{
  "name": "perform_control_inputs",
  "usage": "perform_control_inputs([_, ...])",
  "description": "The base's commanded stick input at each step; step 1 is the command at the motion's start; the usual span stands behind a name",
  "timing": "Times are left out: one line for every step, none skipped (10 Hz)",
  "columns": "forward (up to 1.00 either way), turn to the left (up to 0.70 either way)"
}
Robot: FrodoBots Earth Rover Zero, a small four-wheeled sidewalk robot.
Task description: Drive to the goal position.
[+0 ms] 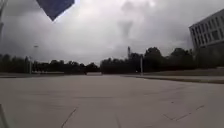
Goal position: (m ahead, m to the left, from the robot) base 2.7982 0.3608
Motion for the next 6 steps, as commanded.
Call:
perform_control_inputs([0.70,0.00])
perform_control_inputs([0.70,0.00])
perform_control_inputs([0.70,0.00])
perform_control_inputs([0.70,0.00])
perform_control_inputs([0.70,0.00])
perform_control_inputs([0.70,0.00])
